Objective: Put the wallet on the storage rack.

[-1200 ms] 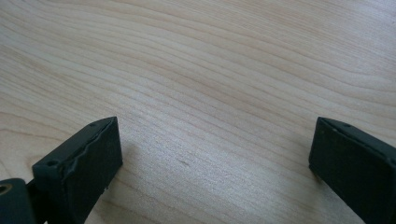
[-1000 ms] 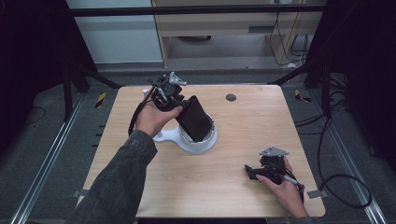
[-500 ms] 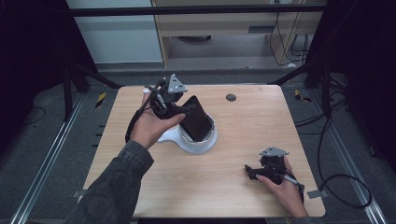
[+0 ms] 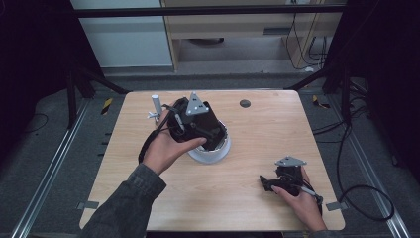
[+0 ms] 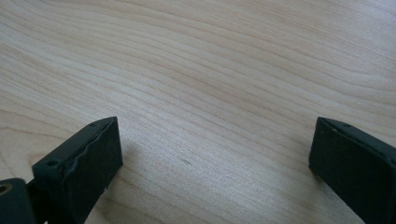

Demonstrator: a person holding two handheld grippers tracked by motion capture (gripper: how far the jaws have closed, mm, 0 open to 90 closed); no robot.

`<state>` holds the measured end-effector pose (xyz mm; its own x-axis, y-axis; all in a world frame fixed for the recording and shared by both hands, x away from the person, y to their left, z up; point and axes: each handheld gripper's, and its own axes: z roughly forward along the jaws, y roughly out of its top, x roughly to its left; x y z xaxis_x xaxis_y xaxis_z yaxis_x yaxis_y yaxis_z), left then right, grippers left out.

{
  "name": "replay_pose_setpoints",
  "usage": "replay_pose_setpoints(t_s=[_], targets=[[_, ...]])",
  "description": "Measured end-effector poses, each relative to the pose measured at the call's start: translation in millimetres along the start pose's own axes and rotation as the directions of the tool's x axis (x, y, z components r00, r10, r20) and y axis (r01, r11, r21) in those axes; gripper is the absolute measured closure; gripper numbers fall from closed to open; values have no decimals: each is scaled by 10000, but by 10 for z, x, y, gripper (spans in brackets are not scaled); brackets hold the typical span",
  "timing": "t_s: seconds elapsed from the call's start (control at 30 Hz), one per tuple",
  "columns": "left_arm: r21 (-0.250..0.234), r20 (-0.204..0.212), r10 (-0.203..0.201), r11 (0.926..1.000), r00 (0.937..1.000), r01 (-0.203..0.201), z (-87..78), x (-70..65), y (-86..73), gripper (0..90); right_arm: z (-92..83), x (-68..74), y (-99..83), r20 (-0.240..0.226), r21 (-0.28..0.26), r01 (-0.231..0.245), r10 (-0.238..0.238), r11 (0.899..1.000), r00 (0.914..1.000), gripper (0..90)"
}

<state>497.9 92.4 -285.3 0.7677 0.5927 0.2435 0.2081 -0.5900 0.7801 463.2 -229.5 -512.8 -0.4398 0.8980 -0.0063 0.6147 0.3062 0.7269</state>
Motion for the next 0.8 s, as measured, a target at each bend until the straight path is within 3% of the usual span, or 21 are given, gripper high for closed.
replay_pose_setpoints(t_s=[0.3, 0.53, 0.8], targets=[[59, 184, -86, 9999, 9998, 85, 30, -169, -165, 74, -8, 8, -8, 4, -14, -12, 12, 10000, 10000, 29], [88, 330, 140, 9999, 9994, -143, 10, -288, -264, 62, -10, 9, -9, 17, -13, -12, 12, 10000, 10000, 29], [284, 608, 135, 9995, 9981, -152, 48, -462, -533, 53, -13, 9, -12, 9, -19, 19, -19, 10000, 10000, 29]])
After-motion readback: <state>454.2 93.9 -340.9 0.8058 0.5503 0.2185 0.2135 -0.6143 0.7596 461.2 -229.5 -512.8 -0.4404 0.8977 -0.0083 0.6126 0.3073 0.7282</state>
